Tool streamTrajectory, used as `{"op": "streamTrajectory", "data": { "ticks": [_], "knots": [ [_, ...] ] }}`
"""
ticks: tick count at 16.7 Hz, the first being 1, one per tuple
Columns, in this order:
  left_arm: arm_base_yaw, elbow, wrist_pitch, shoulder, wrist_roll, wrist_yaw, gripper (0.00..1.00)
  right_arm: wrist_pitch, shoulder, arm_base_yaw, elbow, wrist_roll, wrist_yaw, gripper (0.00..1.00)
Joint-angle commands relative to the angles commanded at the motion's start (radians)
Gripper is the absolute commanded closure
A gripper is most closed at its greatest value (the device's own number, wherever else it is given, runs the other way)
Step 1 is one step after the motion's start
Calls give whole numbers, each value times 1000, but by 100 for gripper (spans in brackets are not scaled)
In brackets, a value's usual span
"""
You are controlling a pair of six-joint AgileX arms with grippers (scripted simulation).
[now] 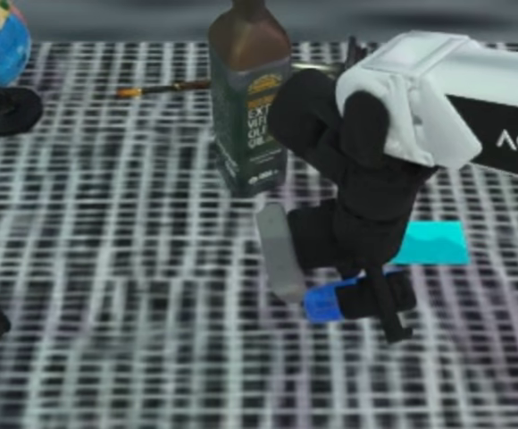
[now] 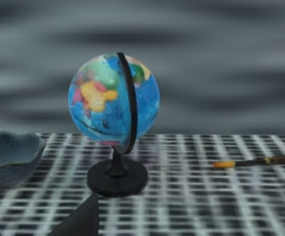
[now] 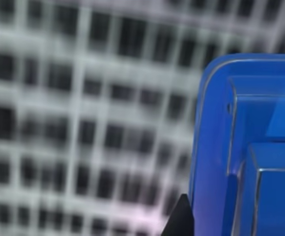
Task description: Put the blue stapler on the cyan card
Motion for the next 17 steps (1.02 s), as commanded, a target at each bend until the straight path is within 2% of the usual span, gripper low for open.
{"op": "streamTrajectory", "data": {
  "ticks": [3, 11, 17],
  "knots": [
    [0, 0, 0, 0, 0, 0, 0, -37, 48, -63, 71, -42, 1, 100],
    [0, 0, 0, 0, 0, 0, 0, -195, 246, -370, 442, -218, 3, 100],
    [0, 0, 0, 0, 0, 0, 0, -198, 254, -383, 454, -226, 3, 100]
  ]
}}
